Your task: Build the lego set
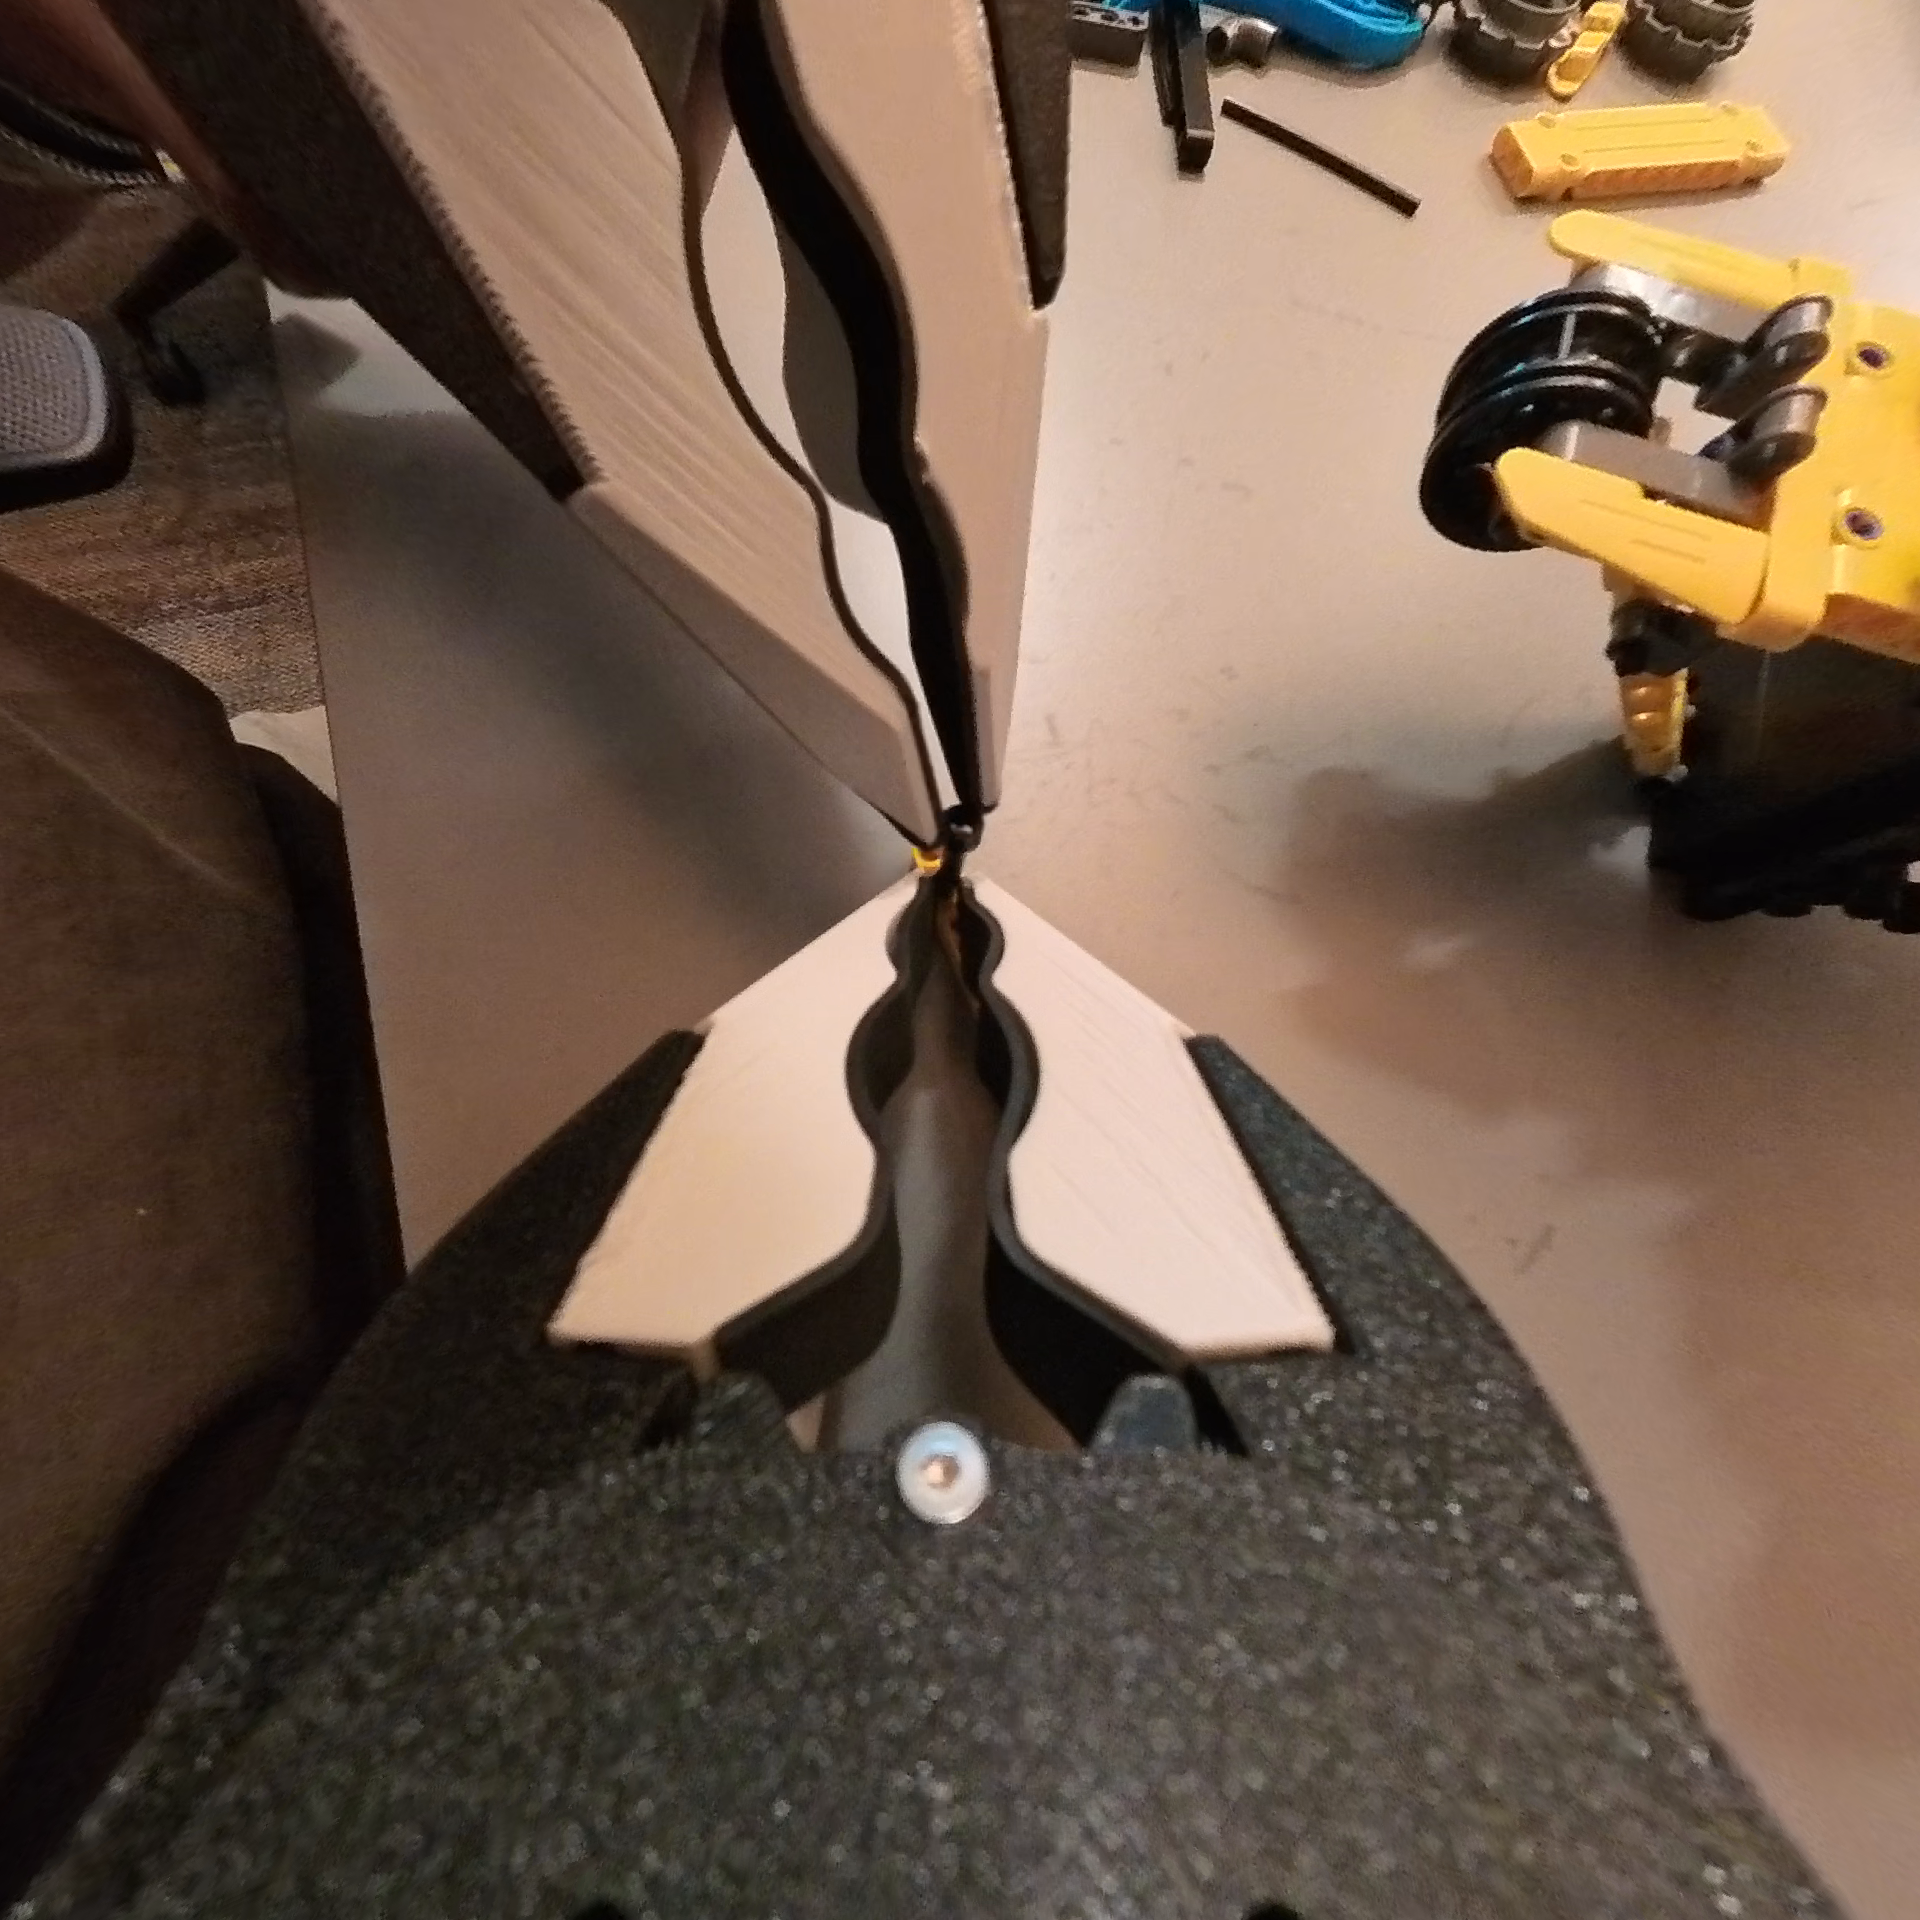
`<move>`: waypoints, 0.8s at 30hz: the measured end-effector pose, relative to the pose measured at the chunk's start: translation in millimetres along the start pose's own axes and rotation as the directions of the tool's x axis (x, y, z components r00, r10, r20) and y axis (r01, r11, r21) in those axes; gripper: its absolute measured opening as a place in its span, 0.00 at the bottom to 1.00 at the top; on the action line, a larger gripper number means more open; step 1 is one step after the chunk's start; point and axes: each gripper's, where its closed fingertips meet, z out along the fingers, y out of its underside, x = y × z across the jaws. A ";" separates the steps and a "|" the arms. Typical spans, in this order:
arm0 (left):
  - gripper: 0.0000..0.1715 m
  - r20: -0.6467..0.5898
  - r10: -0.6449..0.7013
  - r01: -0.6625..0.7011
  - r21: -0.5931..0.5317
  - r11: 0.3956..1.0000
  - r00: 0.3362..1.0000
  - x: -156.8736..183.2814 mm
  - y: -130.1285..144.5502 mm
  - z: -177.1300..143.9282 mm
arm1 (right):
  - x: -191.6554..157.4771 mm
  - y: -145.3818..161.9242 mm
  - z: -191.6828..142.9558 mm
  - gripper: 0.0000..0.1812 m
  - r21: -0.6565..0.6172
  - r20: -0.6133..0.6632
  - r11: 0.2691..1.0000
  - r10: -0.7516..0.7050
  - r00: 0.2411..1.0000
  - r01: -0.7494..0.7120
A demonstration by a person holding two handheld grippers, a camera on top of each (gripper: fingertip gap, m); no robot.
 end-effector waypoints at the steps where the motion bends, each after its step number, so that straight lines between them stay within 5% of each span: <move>1: 0.02 -0.005 0.001 -0.001 0.001 1.000 1.000 0.8 -0.6 0.3 | -0.8 0.0 0.1 0.01 0.000 0.002 1.000 -0.005 1.000 0.005; 24: 0.02 -0.017 0.040 -0.040 0.011 0.999 0.999 2.5 0.1 -1.7 | -1.0 -0.1 0.0 0.01 0.001 0.002 1.000 -0.006 1.000 0.006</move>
